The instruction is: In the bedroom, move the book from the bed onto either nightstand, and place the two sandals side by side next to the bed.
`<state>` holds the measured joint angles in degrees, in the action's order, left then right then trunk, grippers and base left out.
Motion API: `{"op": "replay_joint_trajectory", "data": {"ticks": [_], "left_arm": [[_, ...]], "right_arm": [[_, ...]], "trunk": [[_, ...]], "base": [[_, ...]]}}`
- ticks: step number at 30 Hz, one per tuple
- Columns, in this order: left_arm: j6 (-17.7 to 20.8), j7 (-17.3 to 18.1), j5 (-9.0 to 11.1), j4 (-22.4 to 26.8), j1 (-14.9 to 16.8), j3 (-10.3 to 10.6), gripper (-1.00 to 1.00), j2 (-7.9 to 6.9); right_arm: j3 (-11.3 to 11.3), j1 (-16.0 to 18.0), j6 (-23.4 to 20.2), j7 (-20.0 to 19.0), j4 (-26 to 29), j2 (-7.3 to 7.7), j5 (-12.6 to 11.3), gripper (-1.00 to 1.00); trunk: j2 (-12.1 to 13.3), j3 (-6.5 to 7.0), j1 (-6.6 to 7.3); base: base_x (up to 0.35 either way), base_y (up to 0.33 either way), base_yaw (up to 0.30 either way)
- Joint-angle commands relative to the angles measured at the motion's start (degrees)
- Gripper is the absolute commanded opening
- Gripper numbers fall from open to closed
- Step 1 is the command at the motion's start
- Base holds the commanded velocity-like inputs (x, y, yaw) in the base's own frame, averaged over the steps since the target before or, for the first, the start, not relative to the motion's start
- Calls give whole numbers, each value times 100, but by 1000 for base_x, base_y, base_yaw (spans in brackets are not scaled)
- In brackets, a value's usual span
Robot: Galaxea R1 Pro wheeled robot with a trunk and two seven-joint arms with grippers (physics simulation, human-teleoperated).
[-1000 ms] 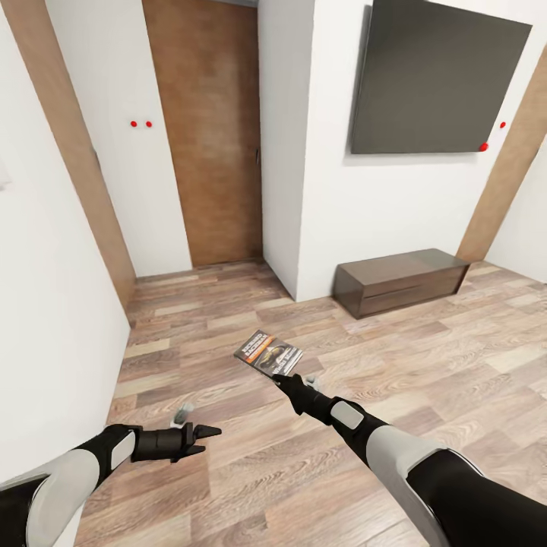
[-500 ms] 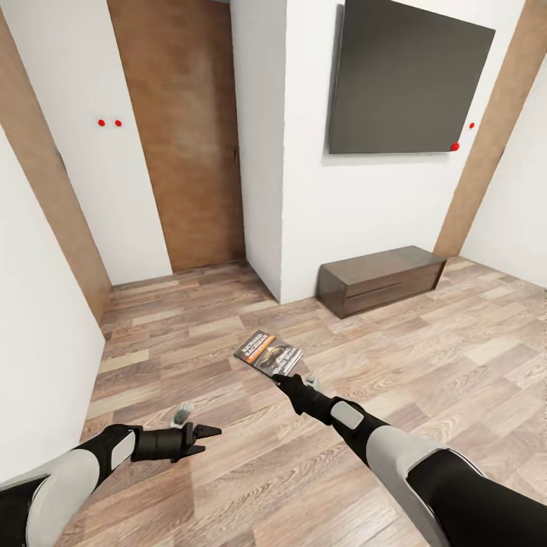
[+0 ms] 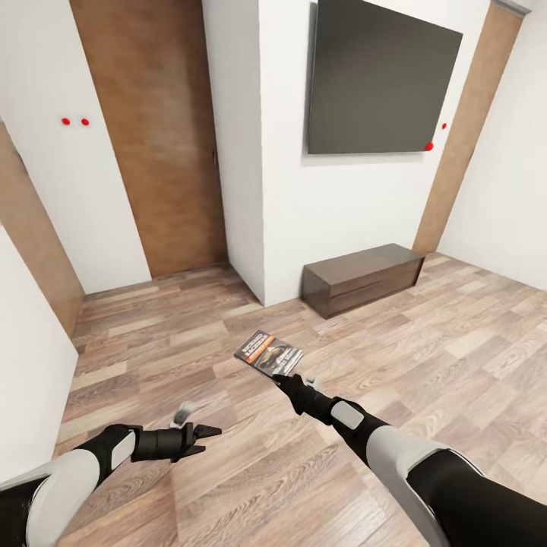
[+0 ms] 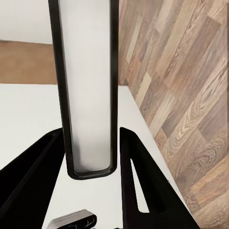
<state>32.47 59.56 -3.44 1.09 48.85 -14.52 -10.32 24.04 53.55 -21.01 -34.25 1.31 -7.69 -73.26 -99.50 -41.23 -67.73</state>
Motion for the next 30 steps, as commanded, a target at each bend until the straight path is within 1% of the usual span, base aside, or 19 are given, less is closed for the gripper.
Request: {"op": "replay_joint_trajectory", "data": {"ticks": [1, 22, 30], "left_arm": [[49, 18, -36, 5, 1, -41, 100, 0], [49, 13, -32, 12, 1, -42, 100, -2], [49, 12, -33, 13, 1, -36, 100, 9]], "right_arm": [[16, 6, -35, -12, -5, 0, -79, -100], [1, 6, -45, -15, -14, 40, -95, -100], [7, 6, -51, -27, -16, 156, -107, -100]], "trunk": [[-2, -5, 0], [-2, -5, 0], [-2, -5, 0]], "base": [[104, 0, -152], [94, 0, -150], [89, 0, -134]]}}
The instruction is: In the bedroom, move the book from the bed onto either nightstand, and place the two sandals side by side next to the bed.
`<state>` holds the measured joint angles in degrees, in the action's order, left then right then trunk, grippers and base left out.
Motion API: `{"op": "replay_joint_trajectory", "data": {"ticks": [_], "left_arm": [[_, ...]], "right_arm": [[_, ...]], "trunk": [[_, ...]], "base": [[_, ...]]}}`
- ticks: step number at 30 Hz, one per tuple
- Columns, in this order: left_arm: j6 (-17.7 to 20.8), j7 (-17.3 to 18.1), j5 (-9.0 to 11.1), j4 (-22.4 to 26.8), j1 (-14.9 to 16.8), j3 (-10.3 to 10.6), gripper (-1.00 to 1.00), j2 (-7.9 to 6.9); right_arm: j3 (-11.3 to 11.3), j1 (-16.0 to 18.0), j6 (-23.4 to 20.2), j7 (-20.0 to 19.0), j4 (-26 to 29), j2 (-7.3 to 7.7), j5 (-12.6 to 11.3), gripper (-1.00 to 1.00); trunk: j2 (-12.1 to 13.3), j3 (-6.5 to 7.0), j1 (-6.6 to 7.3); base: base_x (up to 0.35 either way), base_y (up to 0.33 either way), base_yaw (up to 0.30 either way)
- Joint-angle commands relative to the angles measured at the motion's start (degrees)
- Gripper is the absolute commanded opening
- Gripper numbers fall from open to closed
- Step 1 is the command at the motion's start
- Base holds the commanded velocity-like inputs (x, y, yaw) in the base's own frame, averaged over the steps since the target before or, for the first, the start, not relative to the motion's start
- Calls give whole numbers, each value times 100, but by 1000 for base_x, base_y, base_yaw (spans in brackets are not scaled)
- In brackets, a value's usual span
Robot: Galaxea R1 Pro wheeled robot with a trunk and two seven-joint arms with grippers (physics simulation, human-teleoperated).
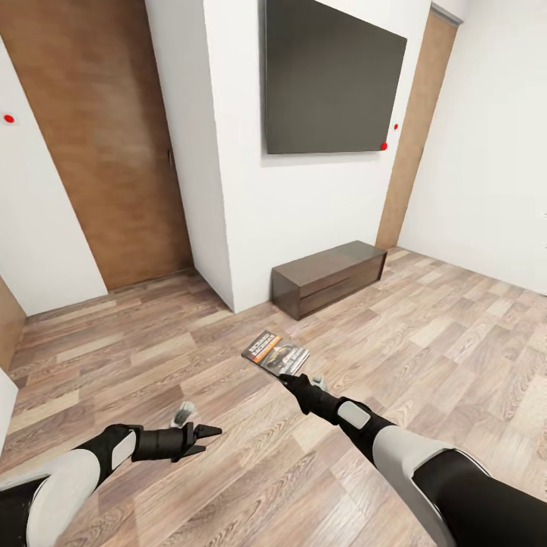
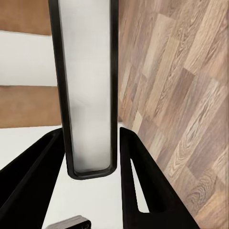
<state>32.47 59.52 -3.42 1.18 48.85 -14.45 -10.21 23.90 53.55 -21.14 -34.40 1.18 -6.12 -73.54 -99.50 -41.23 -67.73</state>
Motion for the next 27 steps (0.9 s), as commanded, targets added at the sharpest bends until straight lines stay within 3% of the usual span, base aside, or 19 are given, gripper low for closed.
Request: {"op": "replay_joint_trajectory", "data": {"ticks": [1, 10, 27], "left_arm": [[49, 16, -36, 5, 2, -44, 100, 0], [41, 2, -40, 5, 2, -44, 100, 3], [26, -393, -29, -3, 2, -40, 100, 47]], "right_arm": [[23, 6, -38, -13, -4, 6, -79, -100], [21, 6, -39, -14, -7, 33, -81, -100], [20, 6, -39, -15, -214, 46, -85, -100]], "trunk": [[-3, -5, 0], [-3, -5, 0], [-3, -5, 0]], "base": [[80, 0, -121], [75, 0, -117], [72, 0, -137]]}}
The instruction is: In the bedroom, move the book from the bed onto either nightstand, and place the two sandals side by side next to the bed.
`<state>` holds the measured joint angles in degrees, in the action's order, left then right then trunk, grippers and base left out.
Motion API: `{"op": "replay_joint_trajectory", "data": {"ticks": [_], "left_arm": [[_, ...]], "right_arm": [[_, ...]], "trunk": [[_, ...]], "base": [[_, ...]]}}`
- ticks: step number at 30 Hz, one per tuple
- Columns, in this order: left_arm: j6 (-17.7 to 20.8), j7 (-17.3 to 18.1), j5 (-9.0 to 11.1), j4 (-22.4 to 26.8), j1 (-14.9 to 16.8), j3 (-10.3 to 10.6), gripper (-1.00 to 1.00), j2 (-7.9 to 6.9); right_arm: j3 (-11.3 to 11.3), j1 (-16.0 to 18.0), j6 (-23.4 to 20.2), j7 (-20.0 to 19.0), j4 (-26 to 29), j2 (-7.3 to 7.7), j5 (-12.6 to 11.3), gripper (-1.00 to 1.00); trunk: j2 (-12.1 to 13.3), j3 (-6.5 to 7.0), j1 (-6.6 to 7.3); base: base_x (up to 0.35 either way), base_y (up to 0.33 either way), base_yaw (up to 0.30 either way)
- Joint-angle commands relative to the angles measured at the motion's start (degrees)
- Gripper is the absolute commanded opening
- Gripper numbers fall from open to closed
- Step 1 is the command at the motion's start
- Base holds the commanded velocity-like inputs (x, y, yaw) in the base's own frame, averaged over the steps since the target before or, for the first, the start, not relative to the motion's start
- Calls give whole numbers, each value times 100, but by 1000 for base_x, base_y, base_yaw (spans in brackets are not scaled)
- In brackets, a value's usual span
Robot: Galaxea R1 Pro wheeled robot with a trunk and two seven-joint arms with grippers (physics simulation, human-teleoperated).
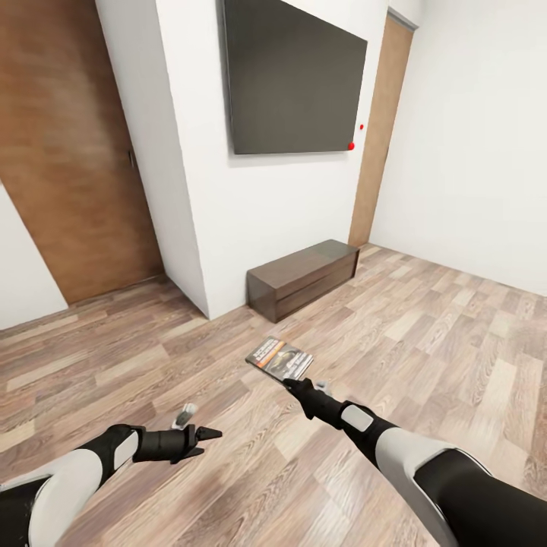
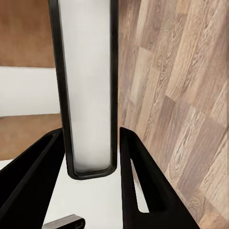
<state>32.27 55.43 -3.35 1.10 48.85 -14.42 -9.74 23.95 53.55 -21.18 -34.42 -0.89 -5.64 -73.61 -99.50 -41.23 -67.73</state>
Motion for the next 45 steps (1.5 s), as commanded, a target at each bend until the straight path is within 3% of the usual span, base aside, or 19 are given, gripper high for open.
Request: {"op": "replay_joint_trajectory", "data": {"ticks": [1, 25, 45], "left_arm": [[46, 12, -37, 5, 1, -45, 100, 6], [51, -5, -45, 7, 1, -44, 100, 33], [59, -5, -43, 12, 1, -52, 100, -43]], "right_arm": [[17, 7, -36, -14, -9, -5, -77, -100], [14, 7, -35, -19, -16, -7, -97, -100], [13, 7, -36, -47, -16, 0, -101, -100]], "trunk": [[-2, -5, 0], [-2, -5, 0], [-2, -5, 0]], "base": [[71, 0, -150], [75, 0, -155], [81, 0, -165]]}}
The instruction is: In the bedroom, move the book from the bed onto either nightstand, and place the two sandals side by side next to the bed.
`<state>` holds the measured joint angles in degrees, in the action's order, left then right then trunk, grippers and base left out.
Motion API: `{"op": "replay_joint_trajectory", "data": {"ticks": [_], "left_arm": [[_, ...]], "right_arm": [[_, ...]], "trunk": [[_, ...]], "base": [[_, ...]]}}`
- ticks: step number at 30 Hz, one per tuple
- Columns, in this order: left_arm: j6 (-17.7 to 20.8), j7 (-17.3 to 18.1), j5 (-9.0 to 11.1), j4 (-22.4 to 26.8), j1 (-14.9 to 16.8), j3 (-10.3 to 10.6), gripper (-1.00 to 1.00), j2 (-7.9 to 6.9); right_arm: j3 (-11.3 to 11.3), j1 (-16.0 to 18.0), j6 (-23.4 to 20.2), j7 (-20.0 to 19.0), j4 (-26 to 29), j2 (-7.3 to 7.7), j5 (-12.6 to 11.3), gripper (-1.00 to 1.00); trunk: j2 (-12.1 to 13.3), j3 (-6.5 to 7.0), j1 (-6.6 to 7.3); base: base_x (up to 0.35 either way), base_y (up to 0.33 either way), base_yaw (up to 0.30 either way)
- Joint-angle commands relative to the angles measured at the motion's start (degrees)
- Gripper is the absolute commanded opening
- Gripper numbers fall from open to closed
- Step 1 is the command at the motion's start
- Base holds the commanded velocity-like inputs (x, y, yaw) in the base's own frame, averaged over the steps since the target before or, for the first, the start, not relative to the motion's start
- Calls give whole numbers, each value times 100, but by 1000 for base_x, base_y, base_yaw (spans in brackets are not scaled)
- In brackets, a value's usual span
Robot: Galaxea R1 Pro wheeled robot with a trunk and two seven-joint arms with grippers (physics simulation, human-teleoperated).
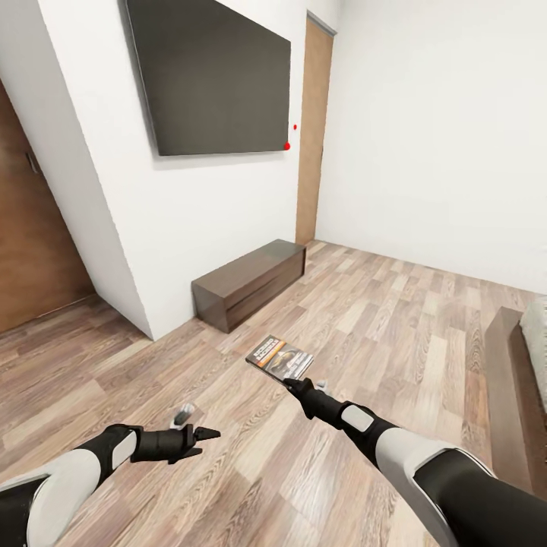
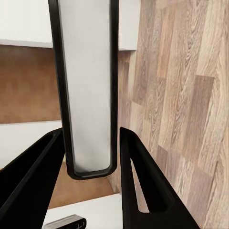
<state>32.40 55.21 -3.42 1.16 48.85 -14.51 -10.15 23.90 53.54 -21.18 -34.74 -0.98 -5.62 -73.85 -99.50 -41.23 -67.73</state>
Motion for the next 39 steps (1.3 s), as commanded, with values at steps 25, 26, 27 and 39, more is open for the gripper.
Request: {"op": "replay_joint_trajectory", "data": {"ticks": [25, 26, 27, 39], "left_arm": [[53, 18, -41, 5, 1, -43, 100, -62], [54, 19, -39, 3, 1, -43, 100, -71], [55, 20, -38, 3, 1, -43, 100, -74], [56, 24, -36, 4, 1, -43, 100, -90]], "right_arm": [[10, 7, -44, -15, -8, 7, -82, -100], [10, 7, -44, -15, -8, 8, -83, -100], [10, 7, -44, -15, -8, 8, -84, -100], [14, 7, -44, -15, -8, 8, -85, -100]], "trunk": [[-2, 49, 0], [-2, 52, 0], [-2, 54, 0], [-2, 86, 0]], "base": [[81, 0, -135], [81, 0, -125], [80, 0, -125], [80, 0, -124]]}}
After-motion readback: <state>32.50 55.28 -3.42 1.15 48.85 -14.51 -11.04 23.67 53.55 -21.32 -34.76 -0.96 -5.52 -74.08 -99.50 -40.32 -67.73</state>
